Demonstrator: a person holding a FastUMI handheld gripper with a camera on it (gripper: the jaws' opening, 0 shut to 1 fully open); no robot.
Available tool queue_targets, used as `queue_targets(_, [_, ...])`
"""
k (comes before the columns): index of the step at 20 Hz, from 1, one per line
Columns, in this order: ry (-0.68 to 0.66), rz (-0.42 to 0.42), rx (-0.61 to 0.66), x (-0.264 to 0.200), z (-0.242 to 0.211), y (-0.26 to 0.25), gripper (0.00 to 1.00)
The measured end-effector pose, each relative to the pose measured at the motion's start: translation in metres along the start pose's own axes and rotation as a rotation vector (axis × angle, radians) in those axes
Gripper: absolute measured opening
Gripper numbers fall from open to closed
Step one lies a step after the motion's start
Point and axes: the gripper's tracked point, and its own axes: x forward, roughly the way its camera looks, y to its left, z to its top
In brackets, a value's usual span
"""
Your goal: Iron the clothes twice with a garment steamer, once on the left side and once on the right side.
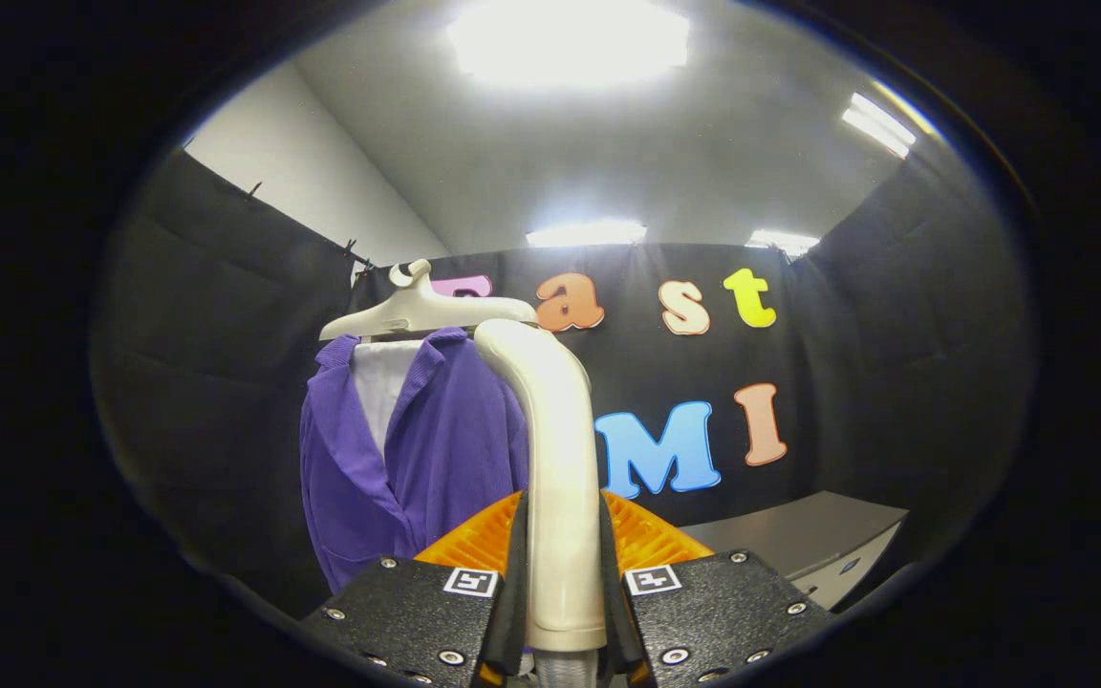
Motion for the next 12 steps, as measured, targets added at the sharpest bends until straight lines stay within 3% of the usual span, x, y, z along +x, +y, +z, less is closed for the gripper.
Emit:
queue_targets(6, [-0.012,0.010,-0.063,0.020,0.002,0.042,0.34])
queue_targets(12, [0.039,0.047,-0.117,0.032,-0.035,0.080,0.34])
